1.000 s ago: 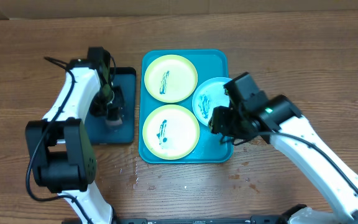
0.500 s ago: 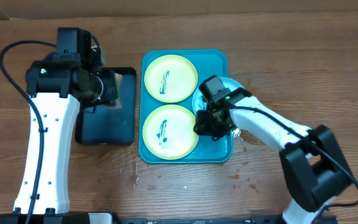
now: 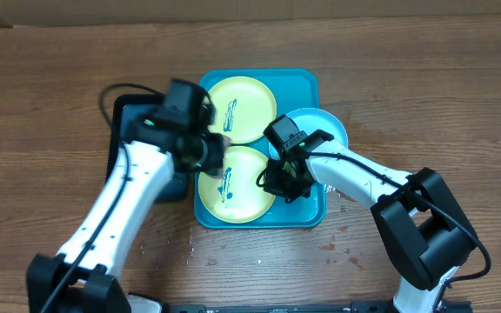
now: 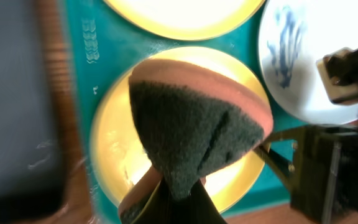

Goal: Clean dirty plates on tray and stack at the side
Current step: 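Scrub the lower yellow plate with the left-held sponge while right gripper holds it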

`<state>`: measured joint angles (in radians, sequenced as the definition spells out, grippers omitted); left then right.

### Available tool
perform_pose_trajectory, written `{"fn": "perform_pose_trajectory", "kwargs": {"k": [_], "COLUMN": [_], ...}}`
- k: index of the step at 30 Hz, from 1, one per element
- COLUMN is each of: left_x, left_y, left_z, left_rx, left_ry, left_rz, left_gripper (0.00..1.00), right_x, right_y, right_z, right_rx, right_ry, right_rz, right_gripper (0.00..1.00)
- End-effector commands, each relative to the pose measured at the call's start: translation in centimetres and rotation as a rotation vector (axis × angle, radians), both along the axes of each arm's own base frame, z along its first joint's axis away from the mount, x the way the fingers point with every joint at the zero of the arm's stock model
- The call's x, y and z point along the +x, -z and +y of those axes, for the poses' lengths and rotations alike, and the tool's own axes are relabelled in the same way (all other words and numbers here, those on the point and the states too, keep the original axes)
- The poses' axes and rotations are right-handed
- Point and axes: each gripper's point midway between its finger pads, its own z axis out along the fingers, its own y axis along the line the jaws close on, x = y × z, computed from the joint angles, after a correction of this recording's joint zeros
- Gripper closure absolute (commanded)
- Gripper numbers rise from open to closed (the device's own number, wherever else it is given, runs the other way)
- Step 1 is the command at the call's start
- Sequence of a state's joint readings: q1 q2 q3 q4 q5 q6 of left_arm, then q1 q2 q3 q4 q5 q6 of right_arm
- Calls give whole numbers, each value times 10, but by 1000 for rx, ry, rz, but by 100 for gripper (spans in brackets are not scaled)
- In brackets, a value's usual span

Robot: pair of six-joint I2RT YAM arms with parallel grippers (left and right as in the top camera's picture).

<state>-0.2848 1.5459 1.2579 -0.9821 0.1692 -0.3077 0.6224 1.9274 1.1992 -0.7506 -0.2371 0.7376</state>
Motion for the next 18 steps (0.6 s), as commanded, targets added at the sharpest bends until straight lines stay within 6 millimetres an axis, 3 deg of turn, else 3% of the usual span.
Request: {"fn": "perform_pose_trajectory", "kwargs": {"k": [1, 5, 12, 14, 18], "left_x": [-13, -8, -6, -9, -7], "left_y": [54, 91, 158, 165, 158], "left_z": [-32, -44, -40, -36, -2], "left_rx": [-33, -23, 48, 78, 276], "left_ry": [24, 46, 42, 43, 4], "left_rz": [22, 23, 143, 183, 199], "left_gripper": [96, 96, 96, 96, 96], "right_x": [0, 0, -1, -2, -3], "right_y": [9, 9, 10, 10, 10], "right_z": [-8, -9, -9, -10, -10], "right_rx": [-60, -62, -64, -66, -68], "right_ry": [29, 29, 29, 29, 29], "right_rz": [-2, 1, 5, 8, 11], "right_gripper": [96, 96, 96, 96, 96]}}
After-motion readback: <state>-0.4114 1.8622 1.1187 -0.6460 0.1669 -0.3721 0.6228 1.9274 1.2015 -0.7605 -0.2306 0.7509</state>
